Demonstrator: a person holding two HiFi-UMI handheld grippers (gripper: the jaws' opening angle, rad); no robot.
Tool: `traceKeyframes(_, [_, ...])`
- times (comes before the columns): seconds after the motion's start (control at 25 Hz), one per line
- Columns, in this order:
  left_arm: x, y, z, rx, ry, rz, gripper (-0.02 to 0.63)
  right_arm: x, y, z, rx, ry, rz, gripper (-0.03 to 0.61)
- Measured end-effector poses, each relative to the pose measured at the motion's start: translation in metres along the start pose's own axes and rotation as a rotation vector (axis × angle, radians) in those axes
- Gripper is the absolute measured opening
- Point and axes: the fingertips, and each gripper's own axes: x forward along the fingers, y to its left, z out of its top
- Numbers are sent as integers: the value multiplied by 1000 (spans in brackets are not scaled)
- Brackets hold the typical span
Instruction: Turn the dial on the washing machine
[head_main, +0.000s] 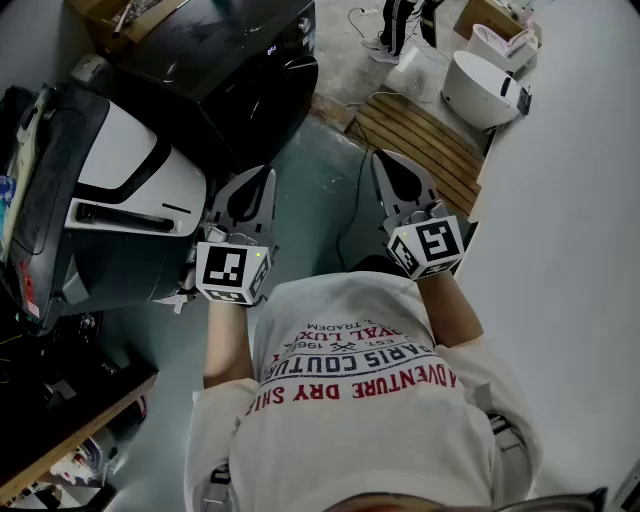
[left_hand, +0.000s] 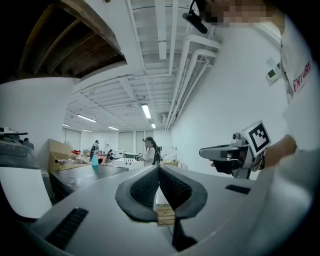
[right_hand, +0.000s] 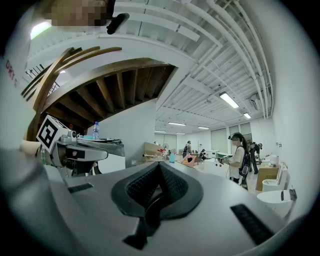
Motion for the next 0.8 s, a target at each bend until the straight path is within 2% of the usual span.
traceKeyframes(0.48, [9, 10, 1, -6, 5, 31, 15, 12, -6, -2, -17, 22, 15, 28])
traceKeyframes(0.72, [15, 7, -3, -19, 17, 35, 15, 9, -15, -1, 34, -20, 20, 37])
traceKeyframes(0.76, [18, 5, -5, -21, 22, 33, 15, 9, -19, -1, 38, -24, 20, 100])
traceKeyframes(0.8, [21, 3, -6, -23, 27, 32, 15, 9, -23, -2, 38, -23, 22, 206])
